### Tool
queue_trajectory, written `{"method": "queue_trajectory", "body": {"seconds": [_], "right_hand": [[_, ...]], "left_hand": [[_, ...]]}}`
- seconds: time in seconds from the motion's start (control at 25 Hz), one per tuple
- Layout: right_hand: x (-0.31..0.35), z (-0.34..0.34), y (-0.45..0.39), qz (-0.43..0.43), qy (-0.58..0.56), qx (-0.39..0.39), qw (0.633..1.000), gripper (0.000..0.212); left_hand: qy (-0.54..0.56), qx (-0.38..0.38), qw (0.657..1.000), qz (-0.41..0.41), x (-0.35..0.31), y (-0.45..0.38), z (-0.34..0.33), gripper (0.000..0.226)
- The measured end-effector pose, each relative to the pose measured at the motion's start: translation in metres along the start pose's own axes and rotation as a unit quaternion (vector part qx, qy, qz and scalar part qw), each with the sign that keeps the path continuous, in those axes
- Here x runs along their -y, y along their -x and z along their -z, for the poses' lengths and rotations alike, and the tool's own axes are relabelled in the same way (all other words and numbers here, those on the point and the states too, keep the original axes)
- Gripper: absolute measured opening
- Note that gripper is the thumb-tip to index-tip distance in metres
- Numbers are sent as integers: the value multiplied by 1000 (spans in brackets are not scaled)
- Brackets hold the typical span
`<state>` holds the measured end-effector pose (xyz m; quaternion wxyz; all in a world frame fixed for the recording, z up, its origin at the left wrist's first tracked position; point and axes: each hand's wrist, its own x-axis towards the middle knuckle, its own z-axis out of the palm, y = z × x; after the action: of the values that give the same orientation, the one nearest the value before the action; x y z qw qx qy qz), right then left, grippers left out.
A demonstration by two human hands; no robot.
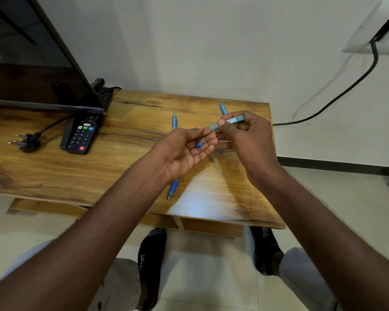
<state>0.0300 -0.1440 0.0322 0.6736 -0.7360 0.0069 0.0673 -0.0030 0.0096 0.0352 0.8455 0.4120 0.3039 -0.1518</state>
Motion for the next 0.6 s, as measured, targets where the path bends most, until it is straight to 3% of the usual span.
{"method": "queue_trajectory", "body": {"seconds": [0.6], "right_hand": [[2, 1, -2, -28, -32, -9, 999, 11]], "left_hand": [[-15, 8, 1000, -2, 1, -1, 0, 14]]}}
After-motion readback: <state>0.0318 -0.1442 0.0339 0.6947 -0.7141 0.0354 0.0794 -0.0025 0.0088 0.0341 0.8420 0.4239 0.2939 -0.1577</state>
